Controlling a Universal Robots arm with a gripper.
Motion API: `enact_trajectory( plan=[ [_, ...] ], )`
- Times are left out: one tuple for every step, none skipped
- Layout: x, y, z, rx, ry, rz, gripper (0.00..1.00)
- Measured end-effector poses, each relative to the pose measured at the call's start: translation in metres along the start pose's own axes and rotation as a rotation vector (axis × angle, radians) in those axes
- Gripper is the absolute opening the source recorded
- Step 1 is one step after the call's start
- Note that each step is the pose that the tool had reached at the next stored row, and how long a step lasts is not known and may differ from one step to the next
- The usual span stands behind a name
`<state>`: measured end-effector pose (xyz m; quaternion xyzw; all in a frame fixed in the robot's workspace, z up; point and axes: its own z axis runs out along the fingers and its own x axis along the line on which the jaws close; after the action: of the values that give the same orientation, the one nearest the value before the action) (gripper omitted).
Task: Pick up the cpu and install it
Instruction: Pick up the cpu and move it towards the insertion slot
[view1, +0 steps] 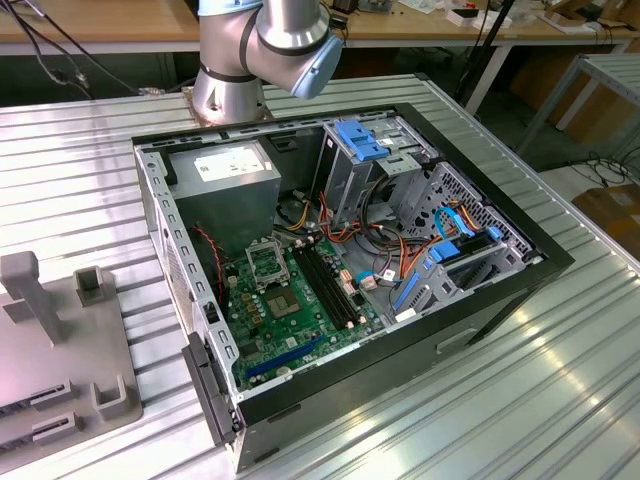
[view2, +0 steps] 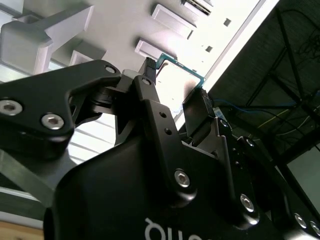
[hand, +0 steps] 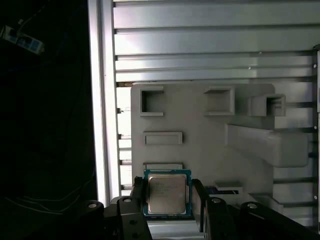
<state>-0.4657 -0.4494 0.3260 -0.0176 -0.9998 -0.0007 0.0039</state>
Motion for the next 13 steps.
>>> enact_trajectory(
  plan=[
    [0.0000,0.0000,-0.0001,0.0000,-0.0002,0.000,0.47],
    [0.0000,0.0000,-0.0002,-0.0001,-0.0001,0.000,0.47],
    [0.0000,0.0000,-0.0003,0.0001,0.0001,0.000,0.47],
    [0.0000,0.0000,-0.0004,0.0000,0.0000,0.000,0.47],
    [0.0000,0.0000,-0.0004,0.0000,0.0000,0.000,0.47],
    [0.0000,0.0000,-0.0004,0.0001,0.0000,0.000,0.47],
    [0.0000,0.0000,-0.0006,0.0001,0.0001,0.000,0.47],
    [0.0000,0.0000,-0.0010,0.0002,0.0003,0.000,0.47],
    [0.0000,0.0000,-0.0014,0.0003,0.0004,0.000,0.47],
    [0.0000,0.0000,-0.0019,0.0002,0.0002,0.000,0.47],
    [0.0000,0.0000,-0.0026,0.0002,0.0001,0.000,0.47],
    [0.0000,0.0000,-0.0034,0.0001,0.0002,0.000,0.47],
    [0.0001,0.0000,-0.0043,0.0001,0.0002,0.000,0.47]
  ],
)
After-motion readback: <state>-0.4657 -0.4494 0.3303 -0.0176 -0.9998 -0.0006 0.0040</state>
